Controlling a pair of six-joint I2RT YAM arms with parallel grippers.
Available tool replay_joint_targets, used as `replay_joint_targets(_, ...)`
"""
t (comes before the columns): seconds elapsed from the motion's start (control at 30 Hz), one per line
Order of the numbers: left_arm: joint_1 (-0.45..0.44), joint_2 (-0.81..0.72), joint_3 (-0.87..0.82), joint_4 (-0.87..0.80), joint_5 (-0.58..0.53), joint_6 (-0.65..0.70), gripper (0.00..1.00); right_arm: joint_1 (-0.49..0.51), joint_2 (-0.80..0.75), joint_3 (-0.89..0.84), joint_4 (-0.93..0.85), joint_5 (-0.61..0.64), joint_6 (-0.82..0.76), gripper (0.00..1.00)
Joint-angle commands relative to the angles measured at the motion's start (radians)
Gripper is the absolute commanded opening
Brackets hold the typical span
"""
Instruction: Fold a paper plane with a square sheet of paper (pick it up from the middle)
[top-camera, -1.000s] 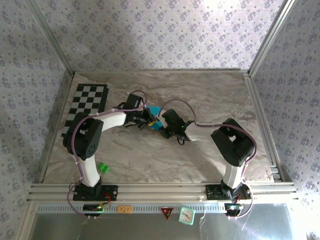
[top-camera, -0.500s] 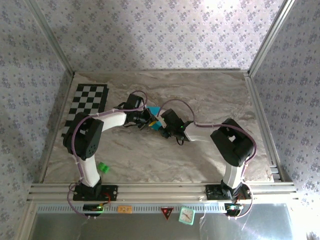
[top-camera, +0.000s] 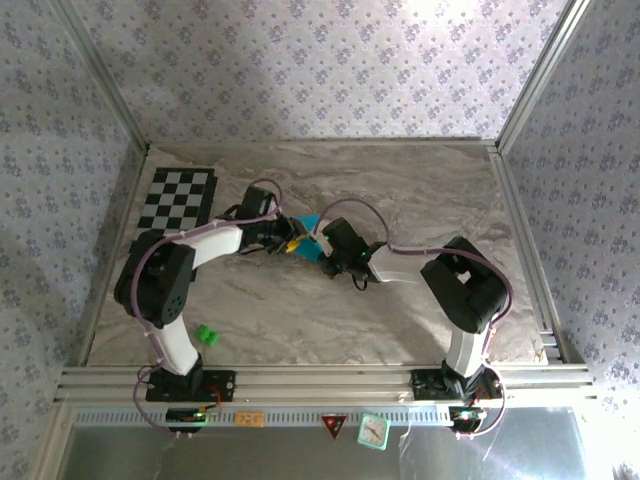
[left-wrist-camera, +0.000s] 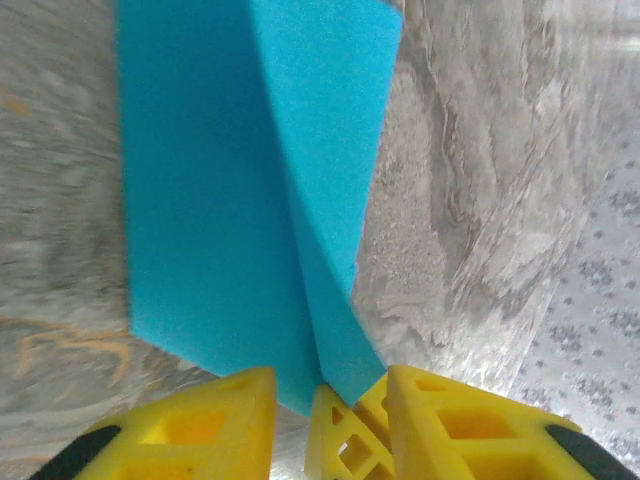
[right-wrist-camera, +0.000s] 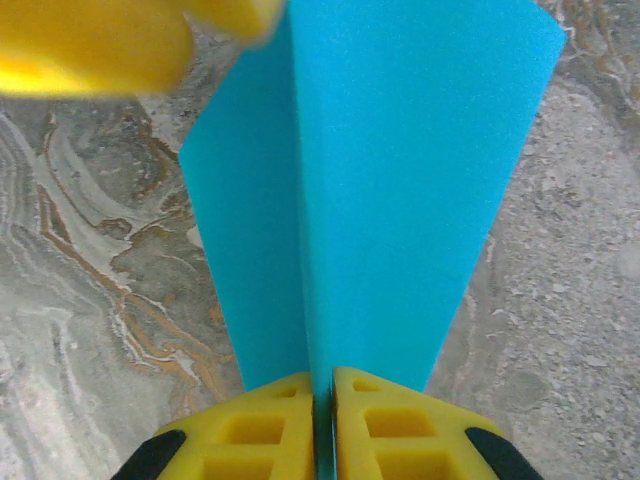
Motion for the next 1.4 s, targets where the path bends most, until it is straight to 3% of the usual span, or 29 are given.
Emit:
replay_joint_targets(0.0,0.027,-0.08,-0.05,0.04,-0.049,-0.02,0.4,-0.018,0.003,-0.016,0.023,-0.071,0.034,0.13)
replay_joint_targets(0.2,0.035,-0.119,-0.141,0.116,-0.06,-0.044,0.47,-0.053,0.01,-0.037,0.058,-0.192,0.086,0.13)
replay_joint_targets(0.53,-0.003,-0.105,-0.209,0.224,-0.035,-0.072,0.49,-0.086,0.034,-0.077,0.094,-0.287,0.127,0.12)
replay_joint_targets(1.37,-0.07,0.061,-0.043,0.166,0.021,0.047,0.49,-0.219,0.053,-0.146,0.275,-0.566,0.311,0.12)
